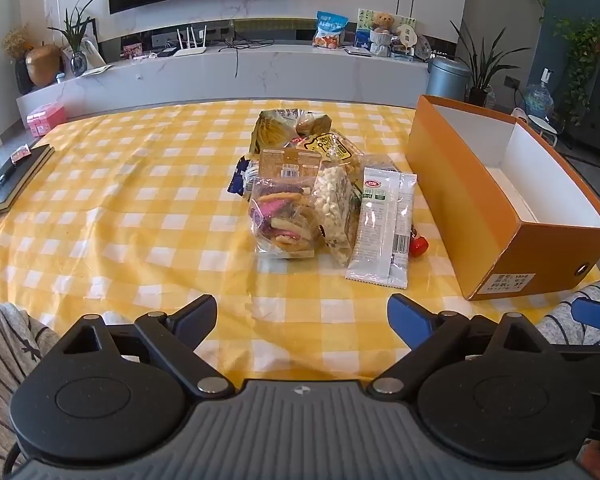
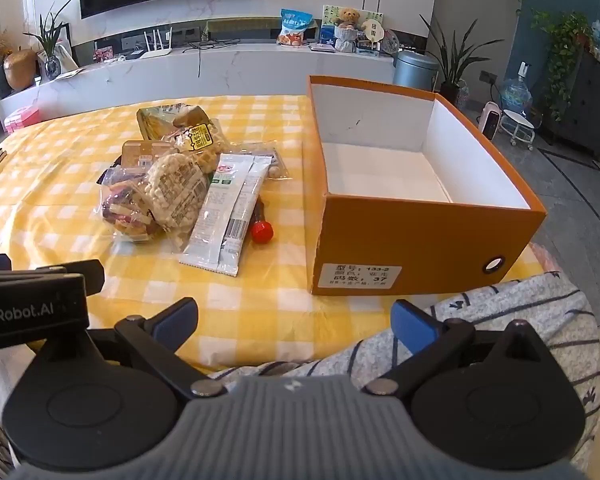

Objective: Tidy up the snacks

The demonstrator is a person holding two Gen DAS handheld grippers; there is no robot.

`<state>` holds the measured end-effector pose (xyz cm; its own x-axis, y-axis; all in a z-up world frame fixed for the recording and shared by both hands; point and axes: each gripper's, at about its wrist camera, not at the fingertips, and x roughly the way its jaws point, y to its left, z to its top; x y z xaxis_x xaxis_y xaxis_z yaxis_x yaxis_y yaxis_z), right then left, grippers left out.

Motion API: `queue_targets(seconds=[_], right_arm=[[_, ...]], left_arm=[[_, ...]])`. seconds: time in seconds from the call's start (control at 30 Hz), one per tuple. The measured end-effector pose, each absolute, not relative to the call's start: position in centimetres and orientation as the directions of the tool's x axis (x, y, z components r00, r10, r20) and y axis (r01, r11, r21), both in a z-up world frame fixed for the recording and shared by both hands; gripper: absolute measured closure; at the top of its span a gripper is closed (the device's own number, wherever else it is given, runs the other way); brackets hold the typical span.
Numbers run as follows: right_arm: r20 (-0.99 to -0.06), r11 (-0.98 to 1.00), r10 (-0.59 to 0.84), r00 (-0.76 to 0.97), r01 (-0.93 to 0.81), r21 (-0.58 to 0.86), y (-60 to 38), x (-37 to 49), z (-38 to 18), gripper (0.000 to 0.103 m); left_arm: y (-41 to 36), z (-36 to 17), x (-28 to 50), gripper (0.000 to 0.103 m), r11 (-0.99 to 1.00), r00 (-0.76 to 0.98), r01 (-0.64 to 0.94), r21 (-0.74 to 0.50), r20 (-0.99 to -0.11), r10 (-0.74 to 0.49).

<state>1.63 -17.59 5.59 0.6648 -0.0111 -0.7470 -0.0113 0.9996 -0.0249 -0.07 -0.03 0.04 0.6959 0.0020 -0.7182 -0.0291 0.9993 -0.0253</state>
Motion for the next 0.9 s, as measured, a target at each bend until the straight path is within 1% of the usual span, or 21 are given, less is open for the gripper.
queue_targets(seconds=[0.1,0.2,0.33,0.57,0.7,0.9], right_arm=[[-0.748,1.0,-0.01,0.664,-0.014,-0.026,-17.5,1.6,5.7,0.003],[-0.74,0.999,0.0,0.672,-0.04,-0.036,-17.4,1.7,6.0,0.003],[-0.751,0.997,0.005,0.66,-0.063,-0.049,-17.1,2.6,6.5,0.003],[-0.815,0.996,0.037,0.578,-0.084,-0.015,-17.2,4.9,7.0,0.003],[-0.842,0.995,0.053,0.537,-0.099,-0.001,-17.4,6.5,7.5,0.003],[-0.888,0.99,0.041,0.458,-0.139,-0.025,-17.1,9.5,8.7,0.004]], left_arm=[[-0.1,0.1,-0.2,0.0,0.999,0.697,-0.034,-0.019,-0.717,0.01],[-0.5,-0.1,0.2,0.0,0.999,0.704,-0.014,-0.03,-0.71,-0.012],[0.4,0.4,0.8,0.0,0.998,0.681,-0.017,-0.061,-0.731,-0.033],[0.8,1.2,3.1,0.0,0.997,0.609,-0.031,-0.072,-0.793,-0.038],[0.6,2.0,4.5,0.0,0.998,0.578,-0.032,-0.048,-0.816,-0.021],[0.5,2.9,7.0,0.0,0.997,0.509,-0.056,-0.045,-0.861,-0.01]])
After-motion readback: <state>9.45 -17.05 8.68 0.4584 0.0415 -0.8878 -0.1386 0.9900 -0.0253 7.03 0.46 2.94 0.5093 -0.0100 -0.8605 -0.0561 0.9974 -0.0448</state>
